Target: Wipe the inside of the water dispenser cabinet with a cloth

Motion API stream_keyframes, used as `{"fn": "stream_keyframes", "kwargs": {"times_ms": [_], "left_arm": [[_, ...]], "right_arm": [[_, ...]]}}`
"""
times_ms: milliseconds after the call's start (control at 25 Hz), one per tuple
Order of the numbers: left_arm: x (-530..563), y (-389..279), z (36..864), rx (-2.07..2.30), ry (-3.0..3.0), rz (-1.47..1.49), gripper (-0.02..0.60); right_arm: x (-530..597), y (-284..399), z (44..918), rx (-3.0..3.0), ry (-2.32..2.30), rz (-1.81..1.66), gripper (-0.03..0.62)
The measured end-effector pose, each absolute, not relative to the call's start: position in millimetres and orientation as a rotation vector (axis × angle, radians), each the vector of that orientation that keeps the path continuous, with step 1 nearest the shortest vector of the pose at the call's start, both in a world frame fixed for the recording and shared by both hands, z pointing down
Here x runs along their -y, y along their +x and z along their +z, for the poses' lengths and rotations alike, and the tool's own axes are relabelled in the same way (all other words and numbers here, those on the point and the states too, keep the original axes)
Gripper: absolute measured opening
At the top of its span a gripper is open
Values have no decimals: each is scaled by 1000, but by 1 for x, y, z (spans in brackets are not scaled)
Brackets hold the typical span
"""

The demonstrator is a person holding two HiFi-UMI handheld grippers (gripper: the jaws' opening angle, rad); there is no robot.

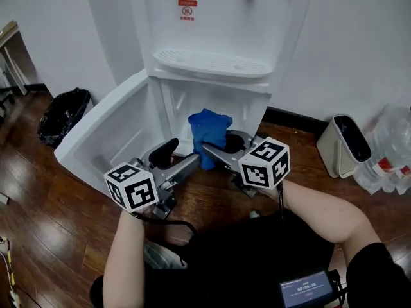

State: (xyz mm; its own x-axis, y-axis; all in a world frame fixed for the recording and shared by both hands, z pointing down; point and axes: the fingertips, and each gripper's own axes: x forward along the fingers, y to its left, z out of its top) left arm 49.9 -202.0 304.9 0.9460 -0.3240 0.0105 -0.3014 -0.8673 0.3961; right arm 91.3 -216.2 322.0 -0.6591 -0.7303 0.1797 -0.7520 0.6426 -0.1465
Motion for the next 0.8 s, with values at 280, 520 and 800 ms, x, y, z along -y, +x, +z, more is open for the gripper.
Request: {"fn": "stream_keyframes", "kwargs": {"times_ms": [280, 520, 800], "left_arm": [[148, 53, 272, -58, 2604, -243, 374], [127, 64, 283, -132, 2642, -117, 293], [166, 71, 287, 387, 2807, -99, 161]], "right_arm": [[141, 27, 298, 3035, 480, 357, 147], [129, 21, 311, 2985, 391, 398, 146], [162, 45, 331, 2853, 644, 701, 189]]}}
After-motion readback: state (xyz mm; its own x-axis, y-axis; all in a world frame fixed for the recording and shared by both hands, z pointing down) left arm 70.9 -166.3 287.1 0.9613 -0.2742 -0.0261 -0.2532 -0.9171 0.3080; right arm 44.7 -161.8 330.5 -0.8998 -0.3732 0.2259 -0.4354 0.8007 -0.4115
